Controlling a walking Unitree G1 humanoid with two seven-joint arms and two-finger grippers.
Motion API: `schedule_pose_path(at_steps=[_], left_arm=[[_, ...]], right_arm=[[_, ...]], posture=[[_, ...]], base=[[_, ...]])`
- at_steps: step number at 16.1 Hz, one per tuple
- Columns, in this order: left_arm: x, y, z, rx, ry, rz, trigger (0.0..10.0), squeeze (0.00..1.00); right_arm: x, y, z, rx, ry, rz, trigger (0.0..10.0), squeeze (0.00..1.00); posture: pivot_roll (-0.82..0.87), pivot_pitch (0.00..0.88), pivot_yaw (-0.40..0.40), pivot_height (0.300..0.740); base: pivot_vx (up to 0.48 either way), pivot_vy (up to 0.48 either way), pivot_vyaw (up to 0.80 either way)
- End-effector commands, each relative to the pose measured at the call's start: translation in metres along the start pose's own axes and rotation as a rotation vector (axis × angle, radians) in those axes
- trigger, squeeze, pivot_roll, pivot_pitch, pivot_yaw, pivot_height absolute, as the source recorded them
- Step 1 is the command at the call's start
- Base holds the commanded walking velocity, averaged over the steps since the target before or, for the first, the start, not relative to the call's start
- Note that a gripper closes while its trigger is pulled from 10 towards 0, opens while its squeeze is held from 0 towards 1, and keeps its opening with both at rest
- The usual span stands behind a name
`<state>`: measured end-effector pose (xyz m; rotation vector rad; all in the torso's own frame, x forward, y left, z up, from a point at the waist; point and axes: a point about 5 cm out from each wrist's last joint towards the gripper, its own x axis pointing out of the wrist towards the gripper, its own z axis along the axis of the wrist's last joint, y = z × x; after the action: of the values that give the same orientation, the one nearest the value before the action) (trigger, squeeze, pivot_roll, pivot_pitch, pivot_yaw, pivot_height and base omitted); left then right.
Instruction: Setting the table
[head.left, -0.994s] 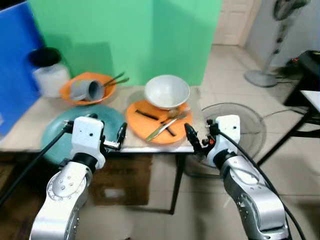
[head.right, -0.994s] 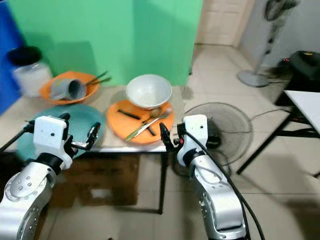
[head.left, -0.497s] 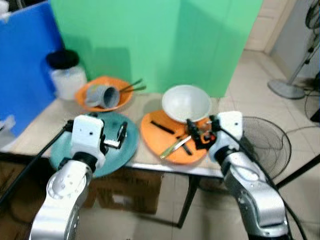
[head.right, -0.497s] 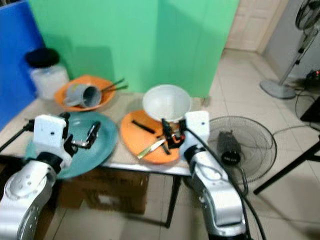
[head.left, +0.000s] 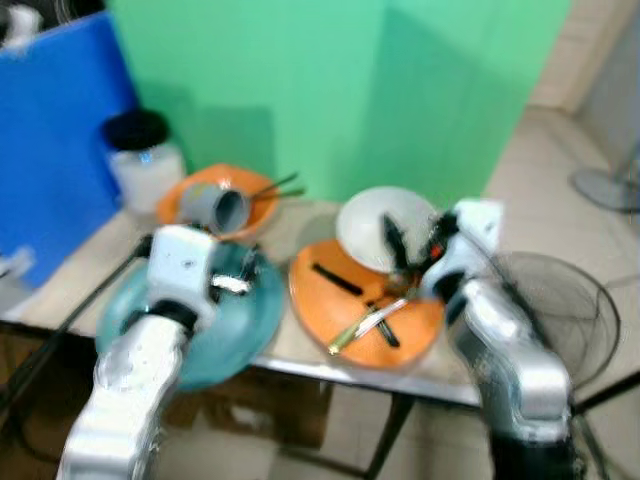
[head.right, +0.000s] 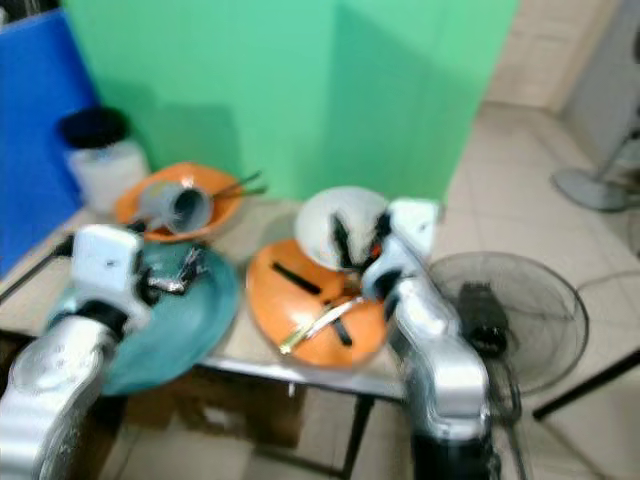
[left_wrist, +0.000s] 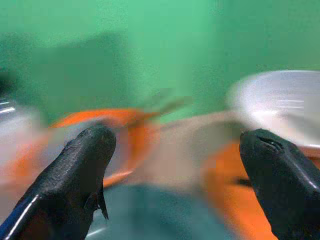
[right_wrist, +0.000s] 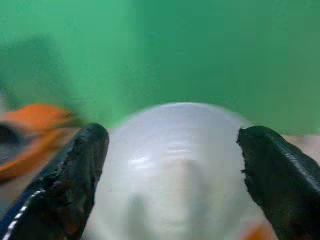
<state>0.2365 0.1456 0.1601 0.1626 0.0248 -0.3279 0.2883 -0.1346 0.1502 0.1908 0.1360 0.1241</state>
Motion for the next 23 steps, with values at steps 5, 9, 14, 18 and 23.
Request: schedule_pose_path(at_steps=[5, 9, 14, 18, 23], left_arm=[[-0.001, -0.021, 0.003, -0.027, -0.011, -0.28, 10.0, 0.0], [-0.007, -0.031, 0.002, -0.05, 0.0, -0.406, 10.0, 0.0], [-0.008, -0.032, -0.001, -0.049, 0.007, -0.424, 10.0, 0.0], [-0.009, -0.033, -0.002, -0.046, 0.01, -0.42, 10.0, 0.0], [-0.007, -0.032, -0.002, -0.036, 0.011, -0.42, 10.0, 0.0]], right_arm=[[0.033, -0.016, 0.009, 0.036, 0.081, -0.104, 10.0, 1.0], [0.05, -0.033, 0.005, 0.093, 0.221, -0.2, 10.0, 0.0], [0.063, -0.041, 0.007, 0.216, 0.316, -0.236, 10.0, 0.0], [0.064, -0.037, 0.003, 0.39, 0.393, -0.185, 3.3, 0.0], [0.063, -0.037, -0.001, 0.417, 0.43, -0.17, 0.0, 0.0]], posture=[[0.2, 0.0, 0.014, 0.74], [0.19, 0.0, 0.01, 0.74], [0.19, 0.0, 0.006, 0.74], [0.19, 0.0, 0.003, 0.74], [0.19, 0.0, 0.008, 0.74]], base=[[0.0, 0.0, 0.0], [0.0, 0.0, 0.0], [0.0, 0.0, 0.0], [0.0, 0.0, 0.0], [0.0, 0.0, 0.0]])
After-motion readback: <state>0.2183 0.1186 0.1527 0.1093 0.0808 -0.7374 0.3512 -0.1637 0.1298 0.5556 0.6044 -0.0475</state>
